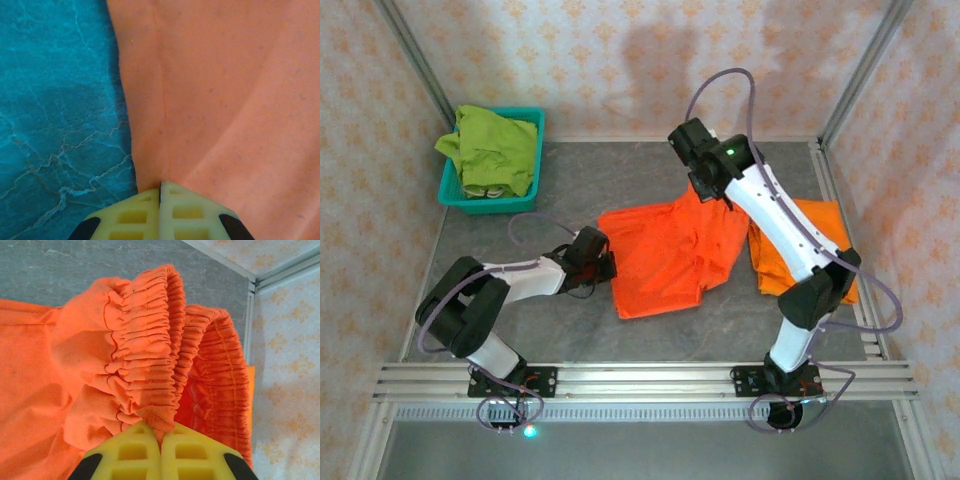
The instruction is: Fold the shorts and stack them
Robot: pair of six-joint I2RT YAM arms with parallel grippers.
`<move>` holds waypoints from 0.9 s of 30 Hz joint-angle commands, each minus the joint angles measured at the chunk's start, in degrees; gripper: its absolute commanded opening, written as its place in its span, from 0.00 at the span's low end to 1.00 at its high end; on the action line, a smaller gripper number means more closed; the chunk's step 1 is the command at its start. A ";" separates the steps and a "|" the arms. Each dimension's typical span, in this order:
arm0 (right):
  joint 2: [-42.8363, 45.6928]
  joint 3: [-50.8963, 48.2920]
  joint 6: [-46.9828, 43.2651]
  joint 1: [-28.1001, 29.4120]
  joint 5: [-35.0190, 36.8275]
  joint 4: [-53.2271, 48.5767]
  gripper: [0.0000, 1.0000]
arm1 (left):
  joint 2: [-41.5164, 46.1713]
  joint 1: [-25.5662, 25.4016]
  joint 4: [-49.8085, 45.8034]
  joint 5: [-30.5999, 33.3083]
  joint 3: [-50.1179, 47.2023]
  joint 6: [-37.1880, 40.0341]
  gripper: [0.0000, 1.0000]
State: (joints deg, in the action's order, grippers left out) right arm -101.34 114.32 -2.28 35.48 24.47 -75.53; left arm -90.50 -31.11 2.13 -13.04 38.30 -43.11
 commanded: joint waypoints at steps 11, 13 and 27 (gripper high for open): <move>-8.75 6.27 14.65 8.64 -4.83 -4.41 0.00 | -7.03 -3.66 8.69 -0.67 1.07 -4.68 0.00; -10.38 6.15 16.28 9.35 -6.01 -4.18 0.00 | -7.67 -4.11 9.28 -0.81 1.38 -4.99 0.00; -17.06 0.56 22.96 11.60 -17.80 4.61 0.03 | -7.31 -4.83 12.79 0.41 0.42 -7.66 0.03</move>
State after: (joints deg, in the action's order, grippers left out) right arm -117.62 116.11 18.11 46.94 9.76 -73.91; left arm -97.67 -35.27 15.49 -13.89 40.01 -49.54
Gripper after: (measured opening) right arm 0.045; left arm 0.042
